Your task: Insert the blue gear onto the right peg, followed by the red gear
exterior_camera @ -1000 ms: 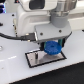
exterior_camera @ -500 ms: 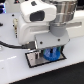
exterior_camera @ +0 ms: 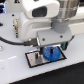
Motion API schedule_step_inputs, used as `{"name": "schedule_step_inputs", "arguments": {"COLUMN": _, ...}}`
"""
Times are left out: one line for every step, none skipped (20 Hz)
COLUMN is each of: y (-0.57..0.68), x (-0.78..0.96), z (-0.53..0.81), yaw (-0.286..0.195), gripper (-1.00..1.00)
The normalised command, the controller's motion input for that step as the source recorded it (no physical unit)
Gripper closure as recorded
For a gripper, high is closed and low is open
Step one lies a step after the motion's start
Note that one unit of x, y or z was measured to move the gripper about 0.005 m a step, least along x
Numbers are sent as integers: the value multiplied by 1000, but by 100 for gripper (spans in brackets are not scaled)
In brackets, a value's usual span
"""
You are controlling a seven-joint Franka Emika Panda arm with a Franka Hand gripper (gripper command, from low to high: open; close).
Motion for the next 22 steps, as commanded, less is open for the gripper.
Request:
{"name": "schedule_step_inputs", "arguments": {"y": 211, "x": -329, "z": 414, "yaw": 0, "gripper": -100}}
{"name": "schedule_step_inputs", "arguments": {"y": 237, "x": -437, "z": 363, "yaw": 0, "gripper": -100}}
{"name": "schedule_step_inputs", "arguments": {"y": 223, "x": -491, "z": 314, "yaw": 0, "gripper": -100}}
{"name": "schedule_step_inputs", "arguments": {"y": 257, "x": -526, "z": 249, "yaw": 0, "gripper": -100}}
{"name": "schedule_step_inputs", "arguments": {"y": 283, "x": -529, "z": 197, "yaw": 0, "gripper": -100}}
{"name": "schedule_step_inputs", "arguments": {"y": 286, "x": -551, "z": 129, "yaw": 0, "gripper": -100}}
{"name": "schedule_step_inputs", "arguments": {"y": 294, "x": -577, "z": 126, "yaw": 0, "gripper": -100}}
{"name": "schedule_step_inputs", "arguments": {"y": 306, "x": -574, "z": 51, "yaw": 0, "gripper": -100}}
{"name": "schedule_step_inputs", "arguments": {"y": 346, "x": -563, "z": 3, "yaw": 0, "gripper": -100}}
{"name": "schedule_step_inputs", "arguments": {"y": 354, "x": -574, "z": 0, "yaw": 0, "gripper": -100}}
{"name": "schedule_step_inputs", "arguments": {"y": 357, "x": -566, "z": 0, "yaw": 0, "gripper": -100}}
{"name": "schedule_step_inputs", "arguments": {"y": 363, "x": -566, "z": 0, "yaw": 0, "gripper": -100}}
{"name": "schedule_step_inputs", "arguments": {"y": 346, "x": -569, "z": -20, "yaw": 0, "gripper": -100}}
{"name": "schedule_step_inputs", "arguments": {"y": 326, "x": -554, "z": -69, "yaw": 0, "gripper": -100}}
{"name": "schedule_step_inputs", "arguments": {"y": 314, "x": -526, "z": -129, "yaw": 0, "gripper": -100}}
{"name": "schedule_step_inputs", "arguments": {"y": 269, "x": -497, "z": -191, "yaw": 0, "gripper": -100}}
{"name": "schedule_step_inputs", "arguments": {"y": 260, "x": -489, "z": -223, "yaw": 0, "gripper": -100}}
{"name": "schedule_step_inputs", "arguments": {"y": 257, "x": -474, "z": -249, "yaw": 0, "gripper": -100}}
{"name": "schedule_step_inputs", "arguments": {"y": 257, "x": -449, "z": -280, "yaw": 0, "gripper": -100}}
{"name": "schedule_step_inputs", "arguments": {"y": 234, "x": -431, "z": -291, "yaw": 0, "gripper": -100}}
{"name": "schedule_step_inputs", "arguments": {"y": 220, "x": -380, "z": -323, "yaw": 0, "gripper": -100}}
{"name": "schedule_step_inputs", "arguments": {"y": 217, "x": -291, "z": -351, "yaw": 0, "gripper": -100}}
